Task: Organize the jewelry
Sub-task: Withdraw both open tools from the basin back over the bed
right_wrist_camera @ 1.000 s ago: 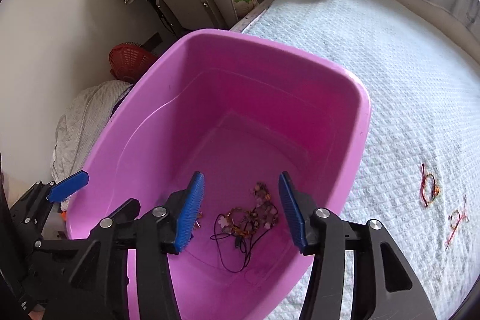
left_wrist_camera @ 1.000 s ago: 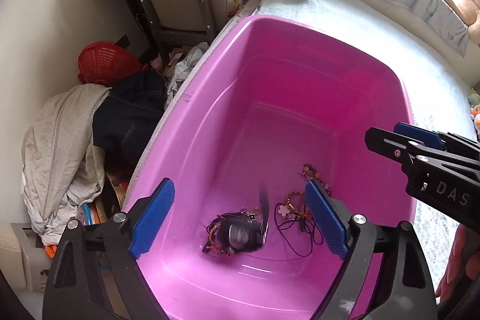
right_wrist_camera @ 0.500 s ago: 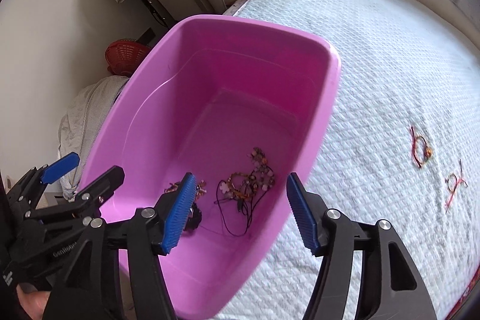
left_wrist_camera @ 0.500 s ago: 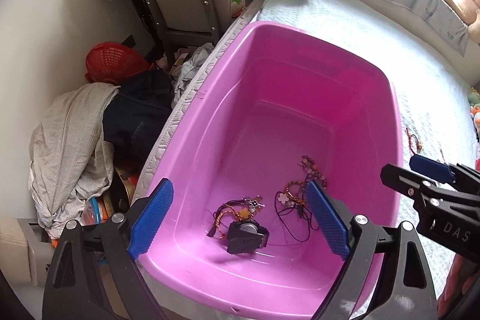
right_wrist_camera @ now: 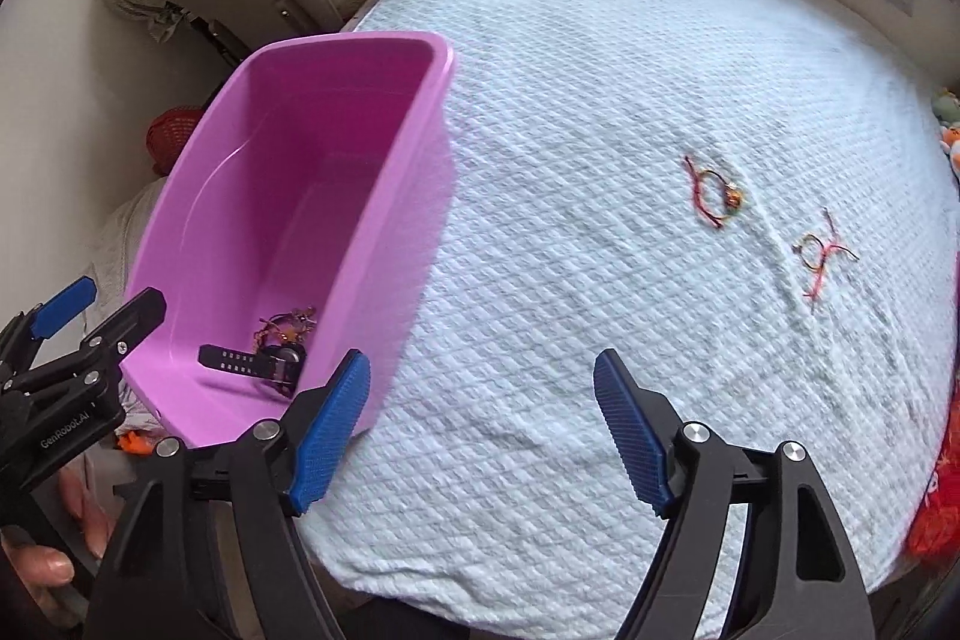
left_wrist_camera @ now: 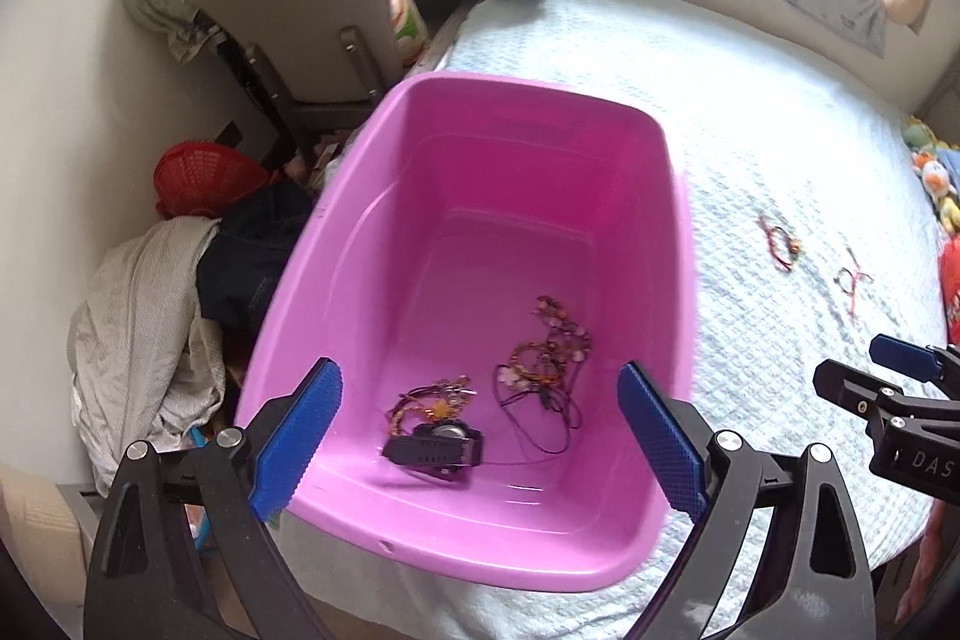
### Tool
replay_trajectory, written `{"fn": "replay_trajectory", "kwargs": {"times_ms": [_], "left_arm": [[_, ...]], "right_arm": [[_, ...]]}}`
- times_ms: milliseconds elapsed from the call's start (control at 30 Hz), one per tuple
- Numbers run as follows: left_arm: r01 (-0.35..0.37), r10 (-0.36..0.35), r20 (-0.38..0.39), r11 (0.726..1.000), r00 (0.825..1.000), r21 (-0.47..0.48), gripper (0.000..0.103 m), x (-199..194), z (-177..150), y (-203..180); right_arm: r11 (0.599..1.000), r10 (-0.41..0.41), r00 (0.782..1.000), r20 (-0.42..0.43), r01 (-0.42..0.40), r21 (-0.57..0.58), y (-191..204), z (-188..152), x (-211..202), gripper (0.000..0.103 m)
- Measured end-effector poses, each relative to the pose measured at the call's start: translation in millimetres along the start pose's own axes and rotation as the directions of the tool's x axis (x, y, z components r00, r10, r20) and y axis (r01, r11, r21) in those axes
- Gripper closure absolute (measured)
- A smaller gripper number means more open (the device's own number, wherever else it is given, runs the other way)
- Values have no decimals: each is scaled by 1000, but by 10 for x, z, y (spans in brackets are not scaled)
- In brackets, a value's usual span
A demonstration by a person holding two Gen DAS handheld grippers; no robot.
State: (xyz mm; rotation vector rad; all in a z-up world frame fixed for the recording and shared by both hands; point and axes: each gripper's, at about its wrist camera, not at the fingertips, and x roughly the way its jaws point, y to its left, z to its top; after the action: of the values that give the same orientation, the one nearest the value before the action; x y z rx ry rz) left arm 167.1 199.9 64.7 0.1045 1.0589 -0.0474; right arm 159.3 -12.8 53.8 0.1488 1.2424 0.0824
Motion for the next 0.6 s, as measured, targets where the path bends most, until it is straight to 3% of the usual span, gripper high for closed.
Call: {"fn": "replay_trajectory", "kwargs": {"times_ms": [167,267,333,600], "left_arm": [[51,-52,15,996,999,74,10,-151,-110,-471],[84,-85,-1,991,996,107,10,-200,-175,-826],[109,-107,-20,988,994,112,10,-224,-227,-1052],[90,-89,-22,993,996,79,8,-243,-458,-2019]], "right_arm": [[994,-25,999,28,22,106,-588,-299,-203,29],[986,-101,994,44,94,137,-985,-487,-351,26],[979,-150,989,8,147,141,-1237,-602,-376,26],[983,-147,985,92,135,124,-2297,-1034,-609,25]]}}
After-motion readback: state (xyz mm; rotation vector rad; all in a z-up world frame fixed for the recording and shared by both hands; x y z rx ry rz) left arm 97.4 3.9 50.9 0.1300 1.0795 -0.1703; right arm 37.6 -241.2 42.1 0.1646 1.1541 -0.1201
